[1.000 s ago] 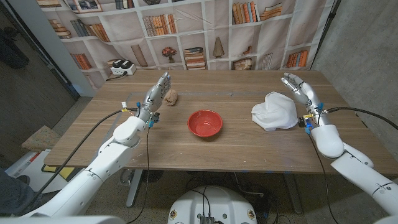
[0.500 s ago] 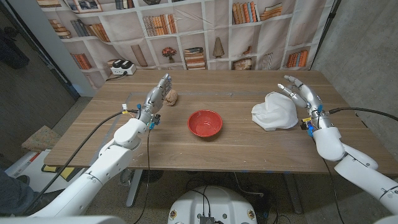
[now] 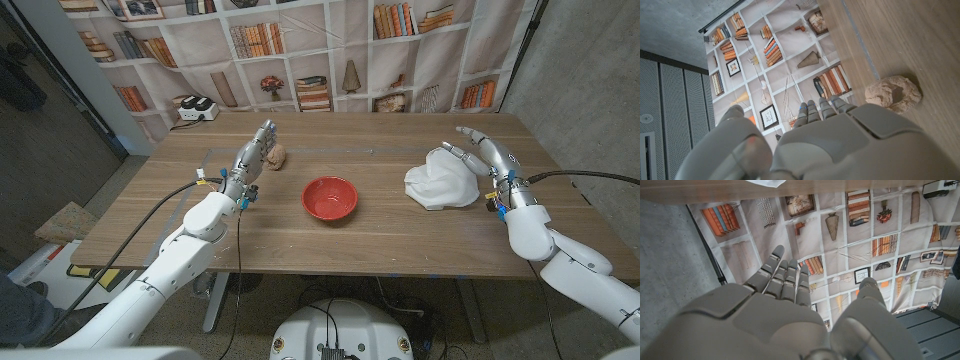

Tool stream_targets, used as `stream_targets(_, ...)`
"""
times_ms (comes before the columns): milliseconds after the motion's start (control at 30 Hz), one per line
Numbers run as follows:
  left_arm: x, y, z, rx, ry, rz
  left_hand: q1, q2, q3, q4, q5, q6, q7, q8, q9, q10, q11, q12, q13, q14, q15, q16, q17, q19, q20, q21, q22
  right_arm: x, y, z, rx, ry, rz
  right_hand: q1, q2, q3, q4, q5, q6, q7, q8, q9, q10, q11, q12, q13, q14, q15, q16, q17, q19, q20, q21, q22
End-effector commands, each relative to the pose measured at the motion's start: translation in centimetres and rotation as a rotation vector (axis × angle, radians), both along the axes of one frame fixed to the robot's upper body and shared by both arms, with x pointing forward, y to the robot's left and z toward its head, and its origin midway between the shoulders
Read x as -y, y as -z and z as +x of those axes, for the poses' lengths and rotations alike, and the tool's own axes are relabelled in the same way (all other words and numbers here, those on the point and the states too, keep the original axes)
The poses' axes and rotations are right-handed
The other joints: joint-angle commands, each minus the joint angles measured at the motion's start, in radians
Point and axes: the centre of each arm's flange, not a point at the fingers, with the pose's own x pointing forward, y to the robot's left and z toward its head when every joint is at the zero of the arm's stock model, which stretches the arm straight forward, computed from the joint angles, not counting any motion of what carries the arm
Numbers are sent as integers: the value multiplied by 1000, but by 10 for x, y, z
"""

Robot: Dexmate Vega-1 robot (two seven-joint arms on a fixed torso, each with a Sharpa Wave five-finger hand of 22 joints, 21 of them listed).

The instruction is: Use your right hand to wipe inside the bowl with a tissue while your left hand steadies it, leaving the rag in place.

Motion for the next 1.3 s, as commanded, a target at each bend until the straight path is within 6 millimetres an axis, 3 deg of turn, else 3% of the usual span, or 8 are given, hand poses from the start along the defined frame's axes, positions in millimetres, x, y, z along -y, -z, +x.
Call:
stream_targets(33, -4, 2, 0, -6, -3, -8, 5, 4, 0, -5, -2, 8, 5, -1, 2, 10, 0, -3, 4, 7, 0, -3, 2, -2, 7, -3, 5, -7, 0, -3, -88, 85, -69, 19, 9, 6, -8, 6, 7, 1, -1, 4, 5, 2, -3, 4, -5, 10, -5, 3, -11, -45, -8, 3)
stream_targets(267, -5, 1, 0, -10, -7, -7, 6, 4, -1, -5, -3, 11, 5, -2, 2, 10, -2, -4, 4, 8, -1, -4, 2, -2, 7, -4, 5, -8, 5, 0, -105, 102, -96, 32, 9, 9, -12, 6, 9, 9, -3, 4, 18, 17, -2, 4, -2, 16, -5, 3, -12, -41, -17, 3)
stream_targets(533, -2, 0, 1, -3, 2, -9, 7, 6, -2, -5, -4, 15, 4, -2, 2, 12, 0, -5, 4, 8, 0, -4, 2, -3, 9, -6, 5, -12, 7, 5, -170, 152, -166, 45, 9, 13, -15, 6, 0, 5, -10, 4, 23, 6, -4, 4, 0, 11, -7, 3, -14, -38, -26, 4)
stream_targets(900, 0, 2, 1, -10, -3, -11, 9, 8, -3, -5, -6, 18, 3, -3, 2, 12, -2, -7, 4, 9, 0, -4, 2, -3, 9, -7, 6, -11, 12, 10, -253, 189, -213, 77, -3, 15, -22, 6, -59, 14, -34, 5, -30, 14, -33, 5, -48, 35, -20, 3, -52, -21, -65, 4)
stream_targets(1200, -2, 2, 1, -24, -7, -7, 11, 10, -5, -5, -8, 21, 6, -4, 2, 15, -4, -7, 4, 10, -1, -5, 2, -3, 11, -8, 6, -14, 13, 14, -309, 232, -254, 123, -28, 18, -34, 16, -80, 61, -33, 4, -44, 34, -42, 5, -52, 64, -14, 3, -44, -3, -82, 3)
stream_targets(1300, -4, 1, 0, -19, -10, -11, 12, 10, -6, -5, -8, 22, 7, -5, 3, 15, -1, -8, 4, 11, -1, -5, 2, -3, 11, -9, 6, -14, 14, 15, -334, 238, -267, 135, -33, 19, -35, 20, -93, 60, -37, 4, -48, 36, -44, 4, -51, 66, -14, 3, -42, 3, -86, 3)
